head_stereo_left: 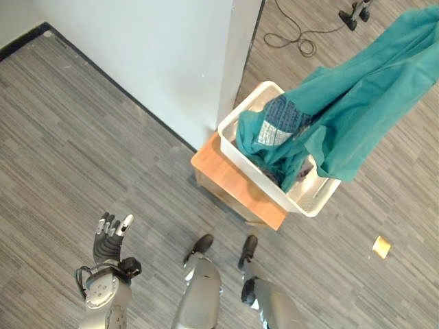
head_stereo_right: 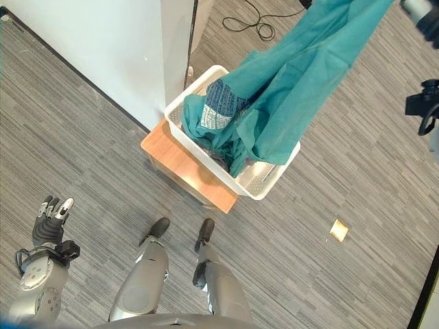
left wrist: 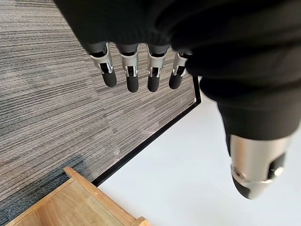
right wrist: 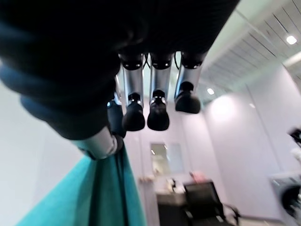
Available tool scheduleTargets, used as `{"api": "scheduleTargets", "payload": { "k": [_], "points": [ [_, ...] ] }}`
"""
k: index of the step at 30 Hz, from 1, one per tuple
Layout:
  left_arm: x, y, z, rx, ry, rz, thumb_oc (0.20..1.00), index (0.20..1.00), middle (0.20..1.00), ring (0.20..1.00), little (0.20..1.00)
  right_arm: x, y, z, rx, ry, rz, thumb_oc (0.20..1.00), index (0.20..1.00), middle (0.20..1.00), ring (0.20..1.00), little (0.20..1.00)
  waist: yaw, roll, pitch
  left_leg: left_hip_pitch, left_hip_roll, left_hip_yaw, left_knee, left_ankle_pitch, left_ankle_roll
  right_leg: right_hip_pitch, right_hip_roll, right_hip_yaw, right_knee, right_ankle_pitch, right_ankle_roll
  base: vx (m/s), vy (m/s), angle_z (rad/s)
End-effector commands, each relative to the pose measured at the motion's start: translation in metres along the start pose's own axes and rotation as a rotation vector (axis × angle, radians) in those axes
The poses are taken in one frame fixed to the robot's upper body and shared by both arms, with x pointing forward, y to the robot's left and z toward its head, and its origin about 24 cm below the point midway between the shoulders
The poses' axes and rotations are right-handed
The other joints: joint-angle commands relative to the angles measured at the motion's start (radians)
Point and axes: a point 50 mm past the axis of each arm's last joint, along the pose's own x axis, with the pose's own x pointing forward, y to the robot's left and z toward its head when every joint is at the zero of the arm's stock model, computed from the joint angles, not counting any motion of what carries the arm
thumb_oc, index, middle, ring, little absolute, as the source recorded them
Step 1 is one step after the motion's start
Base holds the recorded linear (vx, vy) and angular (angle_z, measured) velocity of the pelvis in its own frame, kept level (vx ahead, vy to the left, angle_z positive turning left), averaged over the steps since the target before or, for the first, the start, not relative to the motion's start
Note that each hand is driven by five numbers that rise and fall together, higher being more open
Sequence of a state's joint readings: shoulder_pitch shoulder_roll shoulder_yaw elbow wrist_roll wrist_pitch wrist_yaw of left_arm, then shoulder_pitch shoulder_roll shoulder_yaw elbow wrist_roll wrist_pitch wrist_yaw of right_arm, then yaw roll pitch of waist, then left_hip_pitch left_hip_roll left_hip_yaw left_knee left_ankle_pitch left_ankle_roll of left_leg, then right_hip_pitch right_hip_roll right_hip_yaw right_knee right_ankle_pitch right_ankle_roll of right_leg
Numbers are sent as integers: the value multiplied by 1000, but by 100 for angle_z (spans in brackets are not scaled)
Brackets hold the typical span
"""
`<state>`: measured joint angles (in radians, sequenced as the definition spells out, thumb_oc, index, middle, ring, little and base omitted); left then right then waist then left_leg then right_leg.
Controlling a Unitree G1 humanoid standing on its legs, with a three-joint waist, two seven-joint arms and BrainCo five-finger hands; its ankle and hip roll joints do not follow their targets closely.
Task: Pick up bed clothes into laundry basket.
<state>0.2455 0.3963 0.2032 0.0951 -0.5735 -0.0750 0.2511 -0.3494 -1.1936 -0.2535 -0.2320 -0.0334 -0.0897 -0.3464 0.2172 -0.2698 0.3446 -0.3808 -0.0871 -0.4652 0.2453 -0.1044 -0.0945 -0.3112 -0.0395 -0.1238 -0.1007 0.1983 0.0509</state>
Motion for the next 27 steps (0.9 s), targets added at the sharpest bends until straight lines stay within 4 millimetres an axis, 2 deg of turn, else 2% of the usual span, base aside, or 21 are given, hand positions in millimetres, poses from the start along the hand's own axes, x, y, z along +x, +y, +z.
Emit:
{"api": "scheduleTargets", "payload": {
  "k": [1, 9, 15, 16, 21, 23, 27],
  "points": [
    [-6, 25, 19, 80, -71, 25, 1000, 1000, 1000, 1000, 1000, 25, -21, -2, -58, -5, -80, 200, 200, 200, 200, 200, 37, 37, 9, 146, 40, 50, -310, 167, 71, 123, -37, 12, 17, -128, 76, -13, -4, -6],
    [-5, 20, 18, 70, -66, -3, 1000, 1000, 1000, 1000, 1000, 19, -3, 1, -52, -12, 25, 200, 200, 200, 200, 200, 43, 48, 27, 130, 36, 44, -304, 174, 70, 119, -40, 6, 17, -129, 76, 4, 0, 1],
    [-5, 15, 17, 66, -66, -23, 1000, 1000, 1000, 1000, 1000, 11, 22, 4, -11, -11, 141, 200, 200, 200, 200, 200, 55, 47, 36, 122, 35, 44, -302, 173, 71, 113, -42, 2, 18, -126, 78, 4, 3, 4],
    [-5, 14, 19, 73, -72, -33, 1000, 1000, 1000, 1000, 1000, 9, 33, 1, -3, 6, 199, 200, 200, 200, 200, 200, 60, 46, 43, 117, 36, 45, -302, 174, 72, 109, -42, 1, 18, -124, 79, 0, 0, 0],
    [-5, 14, 21, 76, -78, -39, 1000, 1000, 1000, 1000, 1000, 5, 50, -4, -13, 37, 283, 200, 200, 200, 200, 200, 69, 50, 56, 111, 35, 49, -299, 176, 71, 105, -43, -4, 18, -120, 80, 0, 0, 0],
    [-5, 14, 22, 89, -82, -53, 1000, 1000, 1000, 1000, 1000, -4, 72, -15, -42, 90, 400, 200, 200, 200, 200, 200, 84, 62, 70, 107, 33, 49, -298, 178, 72, 103, -45, -9, 17, -119, 80, 0, 0, 0],
    [-6, 14, 22, 95, -82, -65, 1000, 1000, 1000, 1000, 1000, -10, 89, -29, -74, 151, 497, 200, 200, 200, 200, 200, 92, 69, 77, 104, 31, 52, -296, 179, 72, 104, -45, -10, 17, -117, 80, 0, 0, 0]
  ]
}}
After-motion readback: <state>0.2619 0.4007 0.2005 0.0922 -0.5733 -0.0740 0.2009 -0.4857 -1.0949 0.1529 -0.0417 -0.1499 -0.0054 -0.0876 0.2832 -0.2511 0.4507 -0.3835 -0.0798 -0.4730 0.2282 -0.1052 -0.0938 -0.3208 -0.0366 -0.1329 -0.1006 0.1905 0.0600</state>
